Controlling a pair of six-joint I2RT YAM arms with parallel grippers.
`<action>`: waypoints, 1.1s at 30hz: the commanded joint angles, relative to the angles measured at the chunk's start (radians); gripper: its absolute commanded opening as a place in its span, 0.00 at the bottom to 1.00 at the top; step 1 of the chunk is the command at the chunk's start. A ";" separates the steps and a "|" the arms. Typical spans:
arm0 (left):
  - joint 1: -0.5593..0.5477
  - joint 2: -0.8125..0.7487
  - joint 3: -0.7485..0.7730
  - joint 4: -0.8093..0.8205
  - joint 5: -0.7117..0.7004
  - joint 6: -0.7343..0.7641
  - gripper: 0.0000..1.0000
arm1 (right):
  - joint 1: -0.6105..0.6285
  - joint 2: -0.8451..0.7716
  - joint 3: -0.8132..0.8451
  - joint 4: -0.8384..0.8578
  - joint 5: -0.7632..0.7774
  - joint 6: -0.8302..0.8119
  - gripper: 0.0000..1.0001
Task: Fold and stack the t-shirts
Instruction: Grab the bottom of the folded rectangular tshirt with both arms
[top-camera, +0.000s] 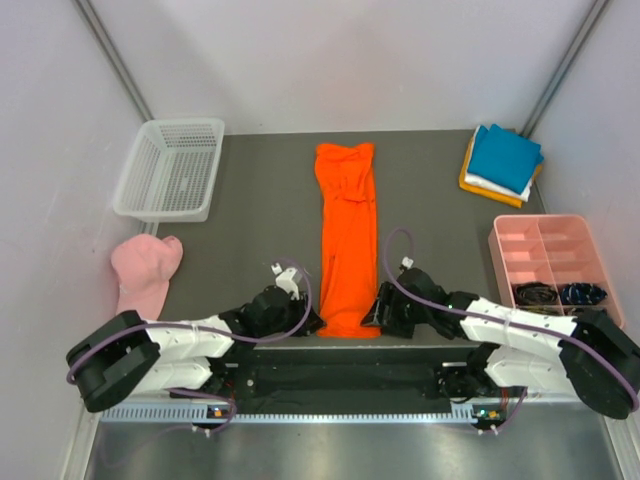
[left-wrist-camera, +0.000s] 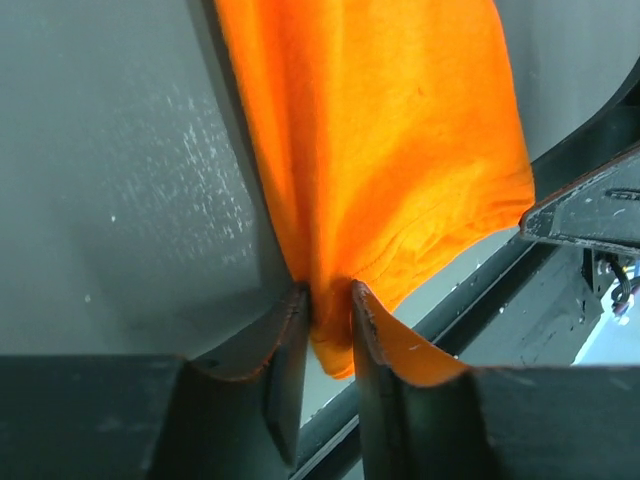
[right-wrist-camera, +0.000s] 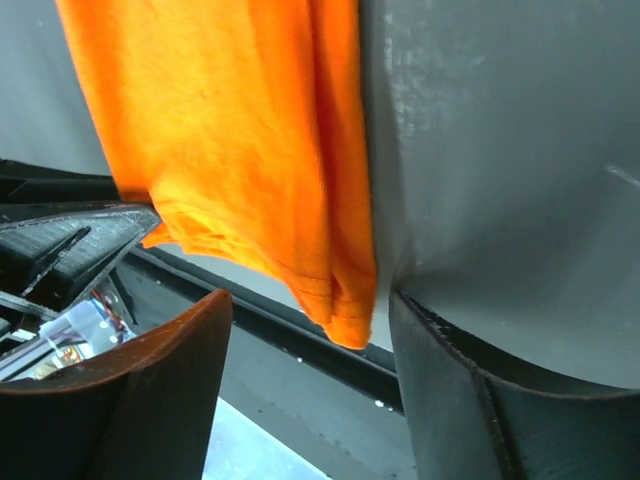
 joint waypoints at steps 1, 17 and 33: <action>-0.018 -0.014 0.010 -0.087 -0.004 0.014 0.27 | 0.015 -0.019 -0.052 -0.080 0.054 0.013 0.63; -0.019 -0.050 -0.016 -0.115 -0.035 0.010 0.21 | 0.014 -0.005 -0.084 -0.037 0.106 0.039 0.48; -0.019 -0.065 -0.020 -0.136 -0.044 0.007 0.14 | 0.014 -0.016 -0.095 -0.048 0.139 0.056 0.10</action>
